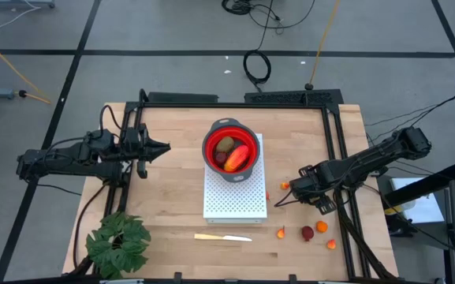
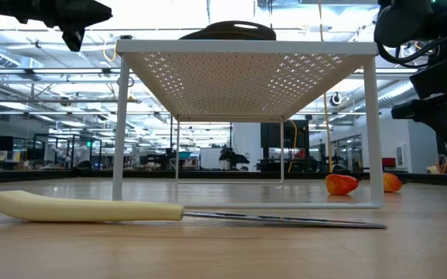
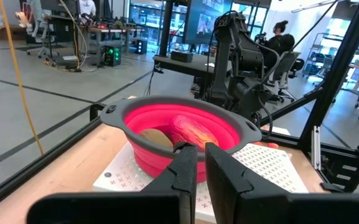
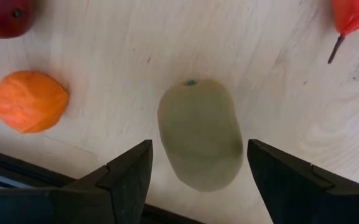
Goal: Pick & Place Fruit
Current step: Put the kiwi into the red strainer bowl on the shelf
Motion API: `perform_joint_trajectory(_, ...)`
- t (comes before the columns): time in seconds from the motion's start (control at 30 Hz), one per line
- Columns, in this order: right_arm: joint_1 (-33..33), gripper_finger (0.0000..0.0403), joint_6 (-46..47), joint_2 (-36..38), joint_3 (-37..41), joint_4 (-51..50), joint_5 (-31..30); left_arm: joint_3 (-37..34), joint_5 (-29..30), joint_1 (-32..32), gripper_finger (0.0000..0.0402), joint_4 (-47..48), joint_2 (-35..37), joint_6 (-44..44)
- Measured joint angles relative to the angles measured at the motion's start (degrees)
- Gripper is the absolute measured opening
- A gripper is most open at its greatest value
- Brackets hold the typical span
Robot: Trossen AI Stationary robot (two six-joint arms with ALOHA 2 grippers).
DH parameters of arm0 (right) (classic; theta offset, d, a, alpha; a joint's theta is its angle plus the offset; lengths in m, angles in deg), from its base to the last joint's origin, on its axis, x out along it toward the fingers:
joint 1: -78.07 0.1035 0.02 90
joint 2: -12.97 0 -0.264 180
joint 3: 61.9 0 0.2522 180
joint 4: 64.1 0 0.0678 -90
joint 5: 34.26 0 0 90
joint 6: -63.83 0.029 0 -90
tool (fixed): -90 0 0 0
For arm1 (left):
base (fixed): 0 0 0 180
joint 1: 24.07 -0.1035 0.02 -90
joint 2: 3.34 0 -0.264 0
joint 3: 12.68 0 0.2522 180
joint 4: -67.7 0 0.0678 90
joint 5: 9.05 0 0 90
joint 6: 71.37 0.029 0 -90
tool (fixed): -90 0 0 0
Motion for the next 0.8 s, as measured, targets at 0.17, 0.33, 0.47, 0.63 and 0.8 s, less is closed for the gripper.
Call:
perform_joint_trajectory(0.17,0.01,0.0254,-0.23,-1.39,-0.02,0.05,0.41,0.00,0.00,0.02,0.0031,0.00,0.00,0.00)
perform_joint_trajectory(0.33,0.02,0.0254,-0.42,-5.85,-0.03,0.15,1.43,0.00,0.02,0.01,0.0031,0.00,0.00,0.00)
perform_joint_trajectory(0.47,0.00,0.0254,-0.44,-8.84,-0.04,0.10,1.54,0.00,0.02,0.02,0.0031,0.00,0.00,0.24)
perform_joint_trajectory(0.63,0.00,0.0254,0.02,-10.35,-0.04,0.38,1.41,0.00,0.04,0.00,0.0031,0.00,0.00,0.30)
perform_joint_trajectory(0.8,0.00,0.0242,0.24,-10.04,-0.04,2.86,1.29,0.00,0.04,0.00,0.0031,0.02,0.00,0.46)
